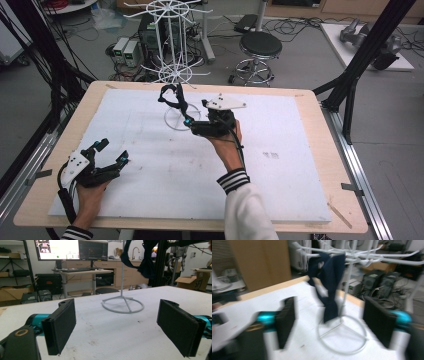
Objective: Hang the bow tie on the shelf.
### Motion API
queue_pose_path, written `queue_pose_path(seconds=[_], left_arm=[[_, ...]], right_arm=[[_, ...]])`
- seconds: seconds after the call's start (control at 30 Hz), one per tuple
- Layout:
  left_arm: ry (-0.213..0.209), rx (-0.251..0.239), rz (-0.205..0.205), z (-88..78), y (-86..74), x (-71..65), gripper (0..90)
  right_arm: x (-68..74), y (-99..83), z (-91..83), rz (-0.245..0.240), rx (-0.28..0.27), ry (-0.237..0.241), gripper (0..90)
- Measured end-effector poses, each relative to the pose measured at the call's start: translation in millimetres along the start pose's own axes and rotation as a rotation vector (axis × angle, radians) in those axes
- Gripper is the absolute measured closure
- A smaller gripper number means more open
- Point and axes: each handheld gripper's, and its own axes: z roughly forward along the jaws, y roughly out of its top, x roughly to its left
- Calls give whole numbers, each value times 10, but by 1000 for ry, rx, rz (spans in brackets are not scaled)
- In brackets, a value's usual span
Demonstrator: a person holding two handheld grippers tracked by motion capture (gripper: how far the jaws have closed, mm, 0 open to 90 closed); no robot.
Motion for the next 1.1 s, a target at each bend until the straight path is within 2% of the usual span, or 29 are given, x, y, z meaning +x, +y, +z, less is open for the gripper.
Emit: queue_pose_path(seconds=[0.03,0.07,0.1,0.13,0.17,0.2,0.33,0.37,0.43,0.47,0.5,0.53,0.57,0.67,0.8,0.9,1.1], left_arm=[[-2,-2,1,-3,0,2,160],[-2,-6,-1,-6,-1,2,160],[-3,-7,-2,-7,-1,1,160],[-3,-7,-1,-7,-1,1,160],[-3,-7,-2,-6,-1,2,160],[-3,-8,-3,-8,-1,4,160],[-4,-9,1,-12,-2,3,160],[-4,-7,0,-12,-2,3,160],[-4,-7,0,-12,-2,4,159],[-5,-9,0,-10,-2,1,160],[-5,-9,1,-10,-2,0,160],[-4,-9,2,-11,-2,-1,160],[-4,-10,2,-12,-3,-1,159],[-1,-15,6,-16,-4,-7,159],[5,-17,7,-19,-4,-9,158],[8,-16,9,-20,-3,-10,159],[11,-20,10,-21,-5,-14,159]], right_arm=[[0,0,0,0,0,0,166],[8,-19,-77,-20,-2,-1,140],[10,-52,-192,-36,2,-5,116],[-13,-120,-385,-42,-6,-21,116],[-13,-120,-385,-42,-6,-21,116],[-41,-174,-507,-44,-17,-32,115],[-193,-439,-1001,-20,-26,-125,115],[-244,-526,-1150,-10,-43,-165,115],[-312,-639,-1343,12,-67,-209,115],[-378,-769,-1534,29,-97,-247,115],[-405,-836,-1613,28,-111,-267,115],[-405,-836,-1613,28,-111,-267,115],[-433,-963,-1729,35,-132,-294,115],[-451,-1182,-1856,38,-169,-333,115],[-440,-1417,-1905,52,-225,-363,115],[-409,-1522,-1870,44,-246,-377,115],[-411,-1692,-1731,38,-264,-362,115]])
